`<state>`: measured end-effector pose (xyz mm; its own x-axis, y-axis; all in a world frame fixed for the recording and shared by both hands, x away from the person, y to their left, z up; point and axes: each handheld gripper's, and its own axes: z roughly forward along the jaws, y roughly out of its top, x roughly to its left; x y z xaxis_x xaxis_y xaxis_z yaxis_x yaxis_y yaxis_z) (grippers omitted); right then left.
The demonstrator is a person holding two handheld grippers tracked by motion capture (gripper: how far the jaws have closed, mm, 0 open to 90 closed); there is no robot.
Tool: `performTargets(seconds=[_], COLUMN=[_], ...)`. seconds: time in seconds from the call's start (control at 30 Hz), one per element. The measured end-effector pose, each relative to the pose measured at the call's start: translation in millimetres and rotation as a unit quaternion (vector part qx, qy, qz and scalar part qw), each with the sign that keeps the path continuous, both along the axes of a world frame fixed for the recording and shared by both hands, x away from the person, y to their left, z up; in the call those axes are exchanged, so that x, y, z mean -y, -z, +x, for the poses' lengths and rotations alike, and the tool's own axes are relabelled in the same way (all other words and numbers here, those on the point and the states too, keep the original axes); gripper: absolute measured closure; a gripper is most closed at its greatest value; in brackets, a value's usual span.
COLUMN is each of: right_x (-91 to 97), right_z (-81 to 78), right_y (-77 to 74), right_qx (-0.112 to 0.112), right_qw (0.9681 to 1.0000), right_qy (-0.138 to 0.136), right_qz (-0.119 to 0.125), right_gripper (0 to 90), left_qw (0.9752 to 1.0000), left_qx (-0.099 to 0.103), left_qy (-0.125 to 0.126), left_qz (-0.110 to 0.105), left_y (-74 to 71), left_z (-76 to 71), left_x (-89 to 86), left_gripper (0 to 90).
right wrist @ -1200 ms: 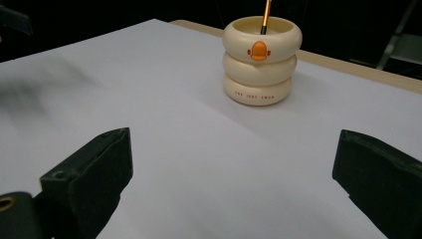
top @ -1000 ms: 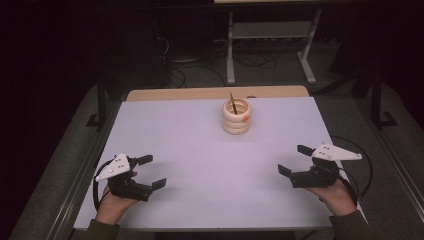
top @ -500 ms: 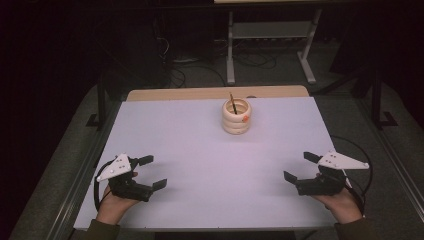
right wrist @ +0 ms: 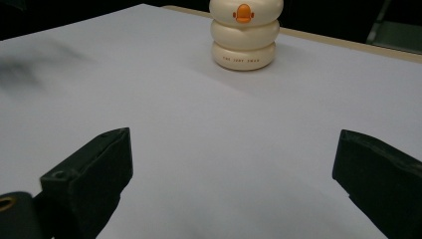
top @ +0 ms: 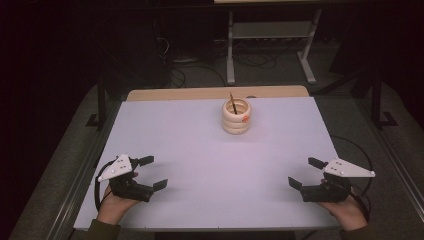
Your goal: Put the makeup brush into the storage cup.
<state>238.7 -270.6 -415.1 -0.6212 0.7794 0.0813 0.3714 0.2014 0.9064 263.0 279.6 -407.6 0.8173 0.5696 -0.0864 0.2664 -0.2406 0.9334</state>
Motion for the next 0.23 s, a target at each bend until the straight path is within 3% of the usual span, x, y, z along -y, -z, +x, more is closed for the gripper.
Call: performTargets(seconds=[0.23], right_x=[0.3], right_z=[-0.1], right_y=[-0.5], right_qx=[0.003], right_qw=[1.0], right_qy=[-0.001], right_qz=[0.002], right_gripper=[1.8], left_qw=[1.0], left_qx=[0.003], left_qy=[0.0], left_qz=[0.001], left_y=[-0.8], left_z=[0.4], left_x=[-0.3], left_gripper=[4.1])
